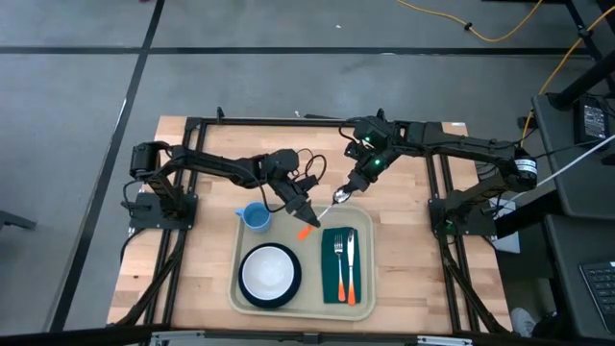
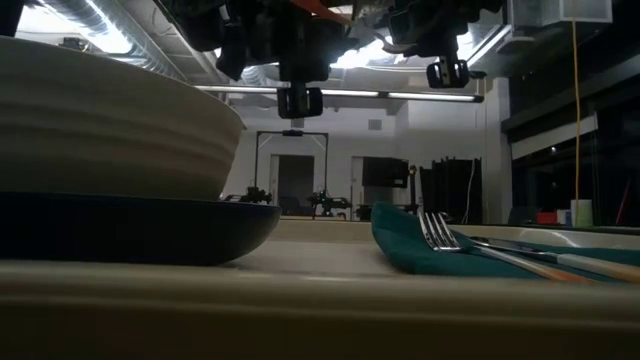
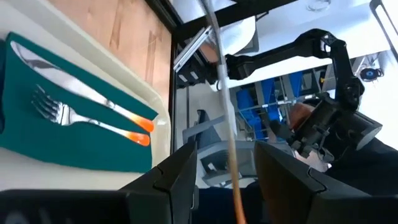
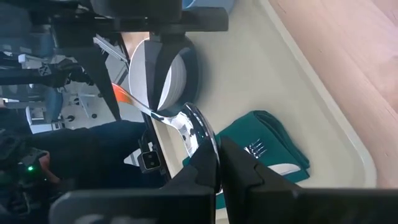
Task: Set up tray
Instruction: Put the orange spoon on top of the napkin to the left of the orange fork
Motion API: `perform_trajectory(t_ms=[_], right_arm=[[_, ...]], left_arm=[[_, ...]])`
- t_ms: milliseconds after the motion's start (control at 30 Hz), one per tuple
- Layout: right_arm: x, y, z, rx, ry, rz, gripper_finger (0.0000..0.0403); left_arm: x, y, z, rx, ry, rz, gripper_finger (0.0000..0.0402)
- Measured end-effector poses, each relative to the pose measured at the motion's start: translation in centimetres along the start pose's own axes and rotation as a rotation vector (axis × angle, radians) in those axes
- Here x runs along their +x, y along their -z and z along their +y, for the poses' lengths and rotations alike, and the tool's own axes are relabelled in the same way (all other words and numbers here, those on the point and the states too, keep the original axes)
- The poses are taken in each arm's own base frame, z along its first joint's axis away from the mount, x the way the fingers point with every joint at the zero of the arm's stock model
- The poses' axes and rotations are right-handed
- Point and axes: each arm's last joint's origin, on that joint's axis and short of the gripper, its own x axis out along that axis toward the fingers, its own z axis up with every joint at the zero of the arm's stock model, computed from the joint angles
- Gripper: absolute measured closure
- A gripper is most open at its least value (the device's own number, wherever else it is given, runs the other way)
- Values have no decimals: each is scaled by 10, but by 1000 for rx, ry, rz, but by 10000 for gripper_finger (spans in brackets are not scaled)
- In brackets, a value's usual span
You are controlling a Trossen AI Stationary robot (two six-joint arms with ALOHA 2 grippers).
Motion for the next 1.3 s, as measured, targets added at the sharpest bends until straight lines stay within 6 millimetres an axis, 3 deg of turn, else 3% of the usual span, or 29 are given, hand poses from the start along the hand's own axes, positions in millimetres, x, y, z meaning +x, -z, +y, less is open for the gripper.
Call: perform_trajectory(t_ms=[167,433,1300], right_arm=[[0,0,0,-1,0,1,395],[0,0,1,-5,-7,3,395],[-1,-2,5,-60,-88,9,367]], left_arm=[[0,-2,-3,33,18,-15,272],[0,-2,-3,59,22,-20,390],[-1,-3,-2,131,11,-33,399]])
